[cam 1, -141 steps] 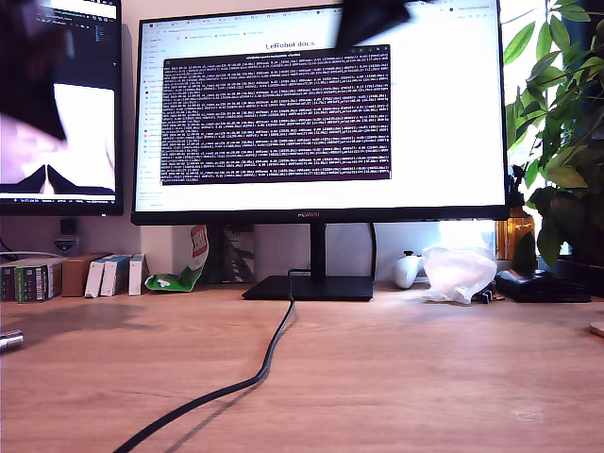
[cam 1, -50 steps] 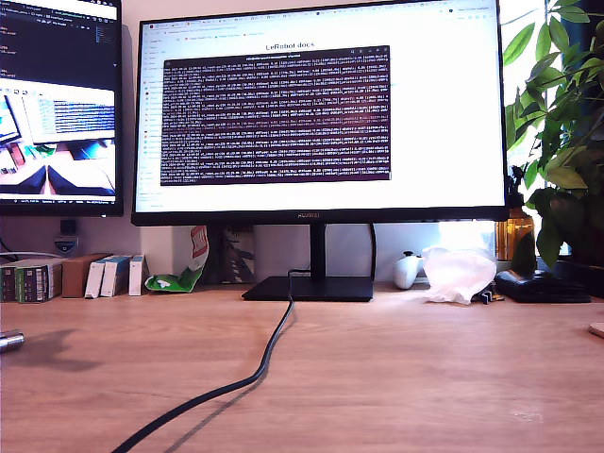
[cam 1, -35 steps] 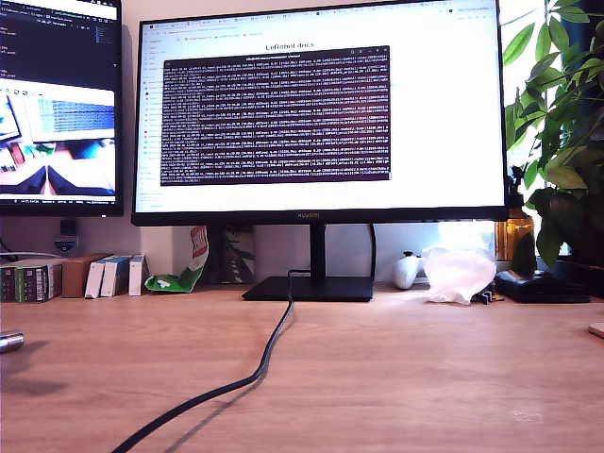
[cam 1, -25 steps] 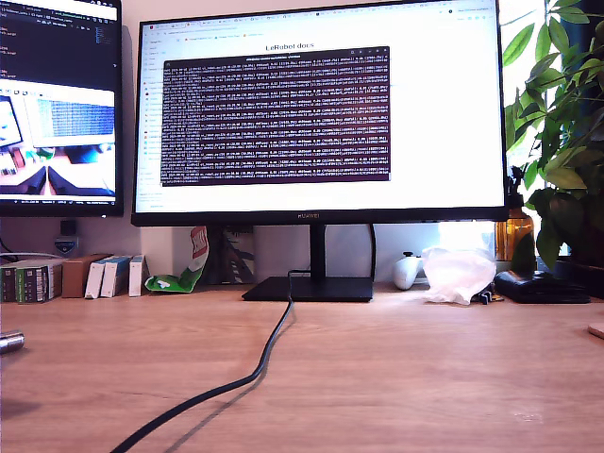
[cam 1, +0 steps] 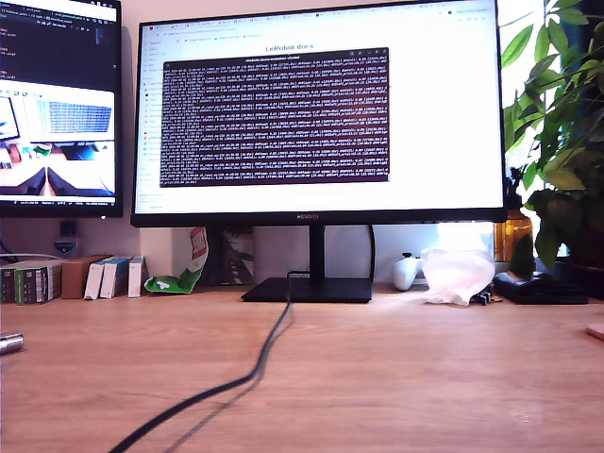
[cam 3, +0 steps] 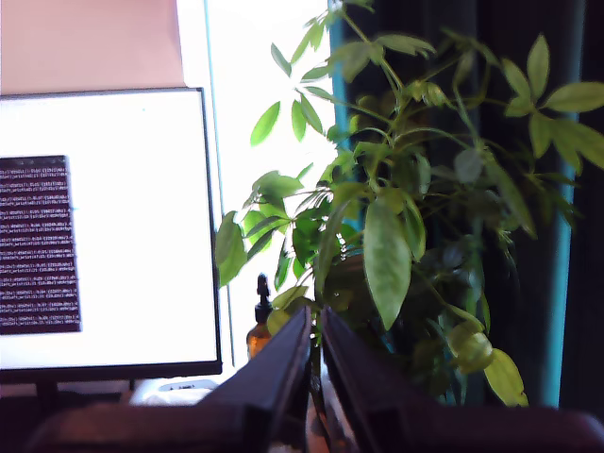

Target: Pick the metallic laser pointer with your right arm, pass it to your left arm, then place it down to the left side of the table

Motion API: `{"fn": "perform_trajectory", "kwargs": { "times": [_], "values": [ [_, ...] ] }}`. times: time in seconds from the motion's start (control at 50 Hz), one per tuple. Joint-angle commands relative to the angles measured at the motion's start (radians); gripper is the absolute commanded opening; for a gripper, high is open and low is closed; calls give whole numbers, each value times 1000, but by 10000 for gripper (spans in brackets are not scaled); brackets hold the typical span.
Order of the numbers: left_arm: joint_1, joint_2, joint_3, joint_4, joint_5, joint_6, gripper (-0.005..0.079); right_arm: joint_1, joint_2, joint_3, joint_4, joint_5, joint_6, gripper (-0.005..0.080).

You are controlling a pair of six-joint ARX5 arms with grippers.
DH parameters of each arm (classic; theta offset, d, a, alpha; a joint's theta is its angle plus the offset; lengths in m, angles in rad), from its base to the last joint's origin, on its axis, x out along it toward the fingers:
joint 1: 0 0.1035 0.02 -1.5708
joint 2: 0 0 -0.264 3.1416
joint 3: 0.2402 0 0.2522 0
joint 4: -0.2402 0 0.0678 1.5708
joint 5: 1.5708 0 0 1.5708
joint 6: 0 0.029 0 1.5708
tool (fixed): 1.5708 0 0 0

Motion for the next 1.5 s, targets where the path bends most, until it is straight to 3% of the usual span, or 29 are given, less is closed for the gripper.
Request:
{"fn": "perform_trajectory", "kwargs": {
  "times": [0.0,0.12,0.26,0.48,0.7,0.96,1.22,1.48],
  "values": [
    [-14,-17,-37,14,28,-2,-21,5,-13,-18,29,-58,34,-11],
    [-25,-48,-41,12,63,-29,-18,11,-13,-19,25,-193,-7,-11],
    [-26,-55,-42,-4,30,-43,-18,11,-13,-19,20,-292,-21,-11],
    [-27,-61,-85,19,21,43,-18,11,-13,-92,41,-262,16,-11],
    [-27,-61,-135,49,39,50,-18,11,-13,-204,39,-255,20,-11],
    [-27,-74,-264,75,42,59,-18,11,-13,-209,39,-266,14,-11],
    [-27,-231,-323,-29,14,95,-18,11,-13,-230,38,-283,-6,-11],
    [-26,-227,-344,-55,-53,101,-18,13,-14,-311,39,-279,-57,-11]
  ]
}}
